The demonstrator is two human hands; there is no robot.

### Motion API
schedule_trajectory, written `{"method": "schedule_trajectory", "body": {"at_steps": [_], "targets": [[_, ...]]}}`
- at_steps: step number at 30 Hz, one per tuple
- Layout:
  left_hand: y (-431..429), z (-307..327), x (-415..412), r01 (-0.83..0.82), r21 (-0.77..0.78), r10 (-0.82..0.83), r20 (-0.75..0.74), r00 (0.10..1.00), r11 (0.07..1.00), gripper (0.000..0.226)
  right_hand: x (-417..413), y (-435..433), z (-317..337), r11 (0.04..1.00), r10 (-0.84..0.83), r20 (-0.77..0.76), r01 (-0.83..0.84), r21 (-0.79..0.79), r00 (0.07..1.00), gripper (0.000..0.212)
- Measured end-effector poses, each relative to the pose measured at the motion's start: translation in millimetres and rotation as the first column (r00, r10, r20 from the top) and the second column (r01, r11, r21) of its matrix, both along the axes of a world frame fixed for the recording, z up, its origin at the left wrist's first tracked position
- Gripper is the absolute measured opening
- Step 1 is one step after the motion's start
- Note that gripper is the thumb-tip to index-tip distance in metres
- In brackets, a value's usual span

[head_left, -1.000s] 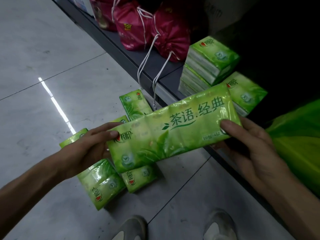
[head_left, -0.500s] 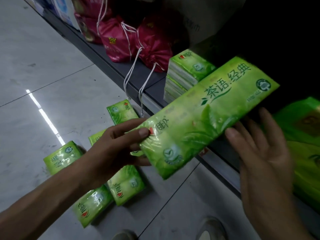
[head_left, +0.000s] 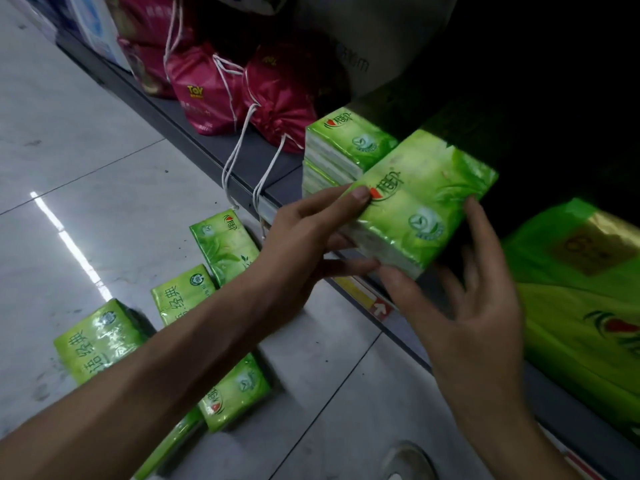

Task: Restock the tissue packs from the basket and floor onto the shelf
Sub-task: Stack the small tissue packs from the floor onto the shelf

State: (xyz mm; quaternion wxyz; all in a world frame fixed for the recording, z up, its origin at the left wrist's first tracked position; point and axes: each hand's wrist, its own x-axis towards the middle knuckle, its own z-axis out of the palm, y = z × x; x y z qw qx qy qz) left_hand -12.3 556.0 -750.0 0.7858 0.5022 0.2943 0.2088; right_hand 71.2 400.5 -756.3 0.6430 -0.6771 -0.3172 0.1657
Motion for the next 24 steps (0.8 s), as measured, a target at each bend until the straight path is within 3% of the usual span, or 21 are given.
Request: {"method": "schedule_trajectory", "body": {"at_steps": [5,9,13,17,21,24], "targets": [[-0.7,2.9,23.9,-0.011,0.033,0.012,-0.011,1.000,0.999,0.034,21.8,13.3,-16.5,0.996,-0.085,0.069,0.087,-0.034,0.994,0.093],[-1.0,-1.2,27.7,-0.007,0.033,0.008,-0.012,1.000,0.999,0.032,29.7,16.9,-27.3,0.996,-0.085,0.020,0.086,-0.013,0.996,0.082],[0.0,-12.6,19.7,-0.003,0.002,0.003,-0.013,1.000,1.000,0.035,25.7,14.4,-30.0,0.992,-0.122,-0.062,0.123,0.011,0.991,0.089],[1.9,-26.2,6.0,-0.035,0.255,0.056,-0.076,0.996,0.966,0.023,22.1,8.6,-31.4,0.987,-0.158,-0.128,0.160,0.007,0.979,0.090],[5.3,-35.3,-0.4,-0.021,0.570,0.126,-0.145,0.981,0.822,0.031,21.4,7.0,-33.3,0.987,-0.162,-0.123,0.160,-0.025,0.979,0.079],[9.0,-38.0,3.0,-0.022,0.688,0.195,-0.174,0.965,0.725,0.022,20.0,7.7,-33.2,0.986,-0.166,-0.120,0.165,-0.015,0.979,0.076]]}}
